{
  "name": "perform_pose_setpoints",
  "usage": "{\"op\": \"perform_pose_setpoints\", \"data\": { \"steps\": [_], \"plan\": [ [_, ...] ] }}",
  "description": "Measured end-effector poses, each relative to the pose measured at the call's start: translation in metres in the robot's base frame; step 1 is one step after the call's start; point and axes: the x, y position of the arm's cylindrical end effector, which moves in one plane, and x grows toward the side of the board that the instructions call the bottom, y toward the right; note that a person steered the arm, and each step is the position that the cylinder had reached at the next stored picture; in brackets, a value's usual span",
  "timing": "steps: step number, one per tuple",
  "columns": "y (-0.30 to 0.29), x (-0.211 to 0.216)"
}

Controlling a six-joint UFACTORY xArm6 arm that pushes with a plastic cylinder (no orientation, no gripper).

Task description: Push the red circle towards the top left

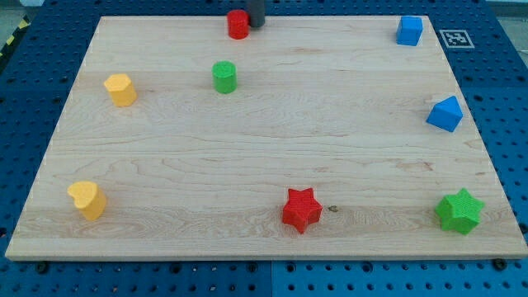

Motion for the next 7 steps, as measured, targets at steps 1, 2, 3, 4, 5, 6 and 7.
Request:
{"op": "perform_pose_setpoints", "data": {
  "steps": [1, 2, 3, 4, 5, 6, 7],
  "plan": [
    [-0.023, -0.002],
    [-0.014, -0.002],
    [0.008, -0.001],
    [0.009, 0.004],
    [0.006, 0.012],
    [0.001, 0.012],
    [-0.005, 0.013]
  ]
}}
